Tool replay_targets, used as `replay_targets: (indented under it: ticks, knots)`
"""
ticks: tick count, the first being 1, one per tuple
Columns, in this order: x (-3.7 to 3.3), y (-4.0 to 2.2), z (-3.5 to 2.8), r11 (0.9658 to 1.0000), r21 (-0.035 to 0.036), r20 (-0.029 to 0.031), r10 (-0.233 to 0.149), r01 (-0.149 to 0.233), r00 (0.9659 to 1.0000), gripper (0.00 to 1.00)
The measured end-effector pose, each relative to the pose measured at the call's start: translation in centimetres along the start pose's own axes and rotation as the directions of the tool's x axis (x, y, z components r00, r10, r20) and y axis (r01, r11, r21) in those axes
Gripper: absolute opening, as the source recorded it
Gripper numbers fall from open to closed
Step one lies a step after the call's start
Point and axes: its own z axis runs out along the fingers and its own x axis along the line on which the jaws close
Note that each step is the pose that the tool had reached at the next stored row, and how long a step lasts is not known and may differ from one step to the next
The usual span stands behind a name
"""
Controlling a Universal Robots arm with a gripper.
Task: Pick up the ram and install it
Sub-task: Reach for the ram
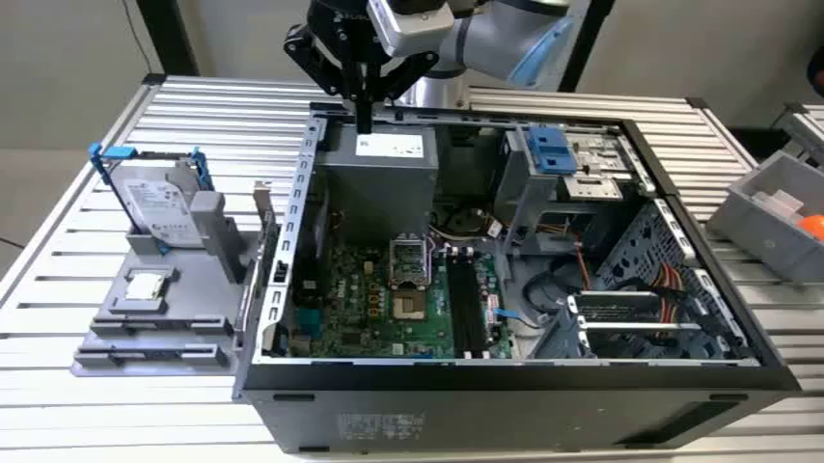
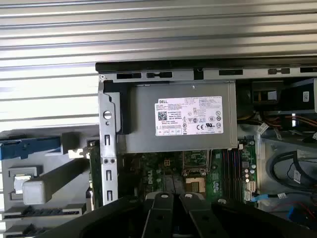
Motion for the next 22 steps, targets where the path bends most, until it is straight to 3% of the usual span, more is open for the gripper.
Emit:
replay_targets:
  ticks: [12,22]
  knots:
    - [0.06,0.00,0.00,1.0000,0.0000,-0.0004,0.000,0.000,1.0000,0.00]
    - [1.27,-0.09,-0.03,1.0000,0.0001,-0.0003,0.000,0.000,1.0000,0.00]
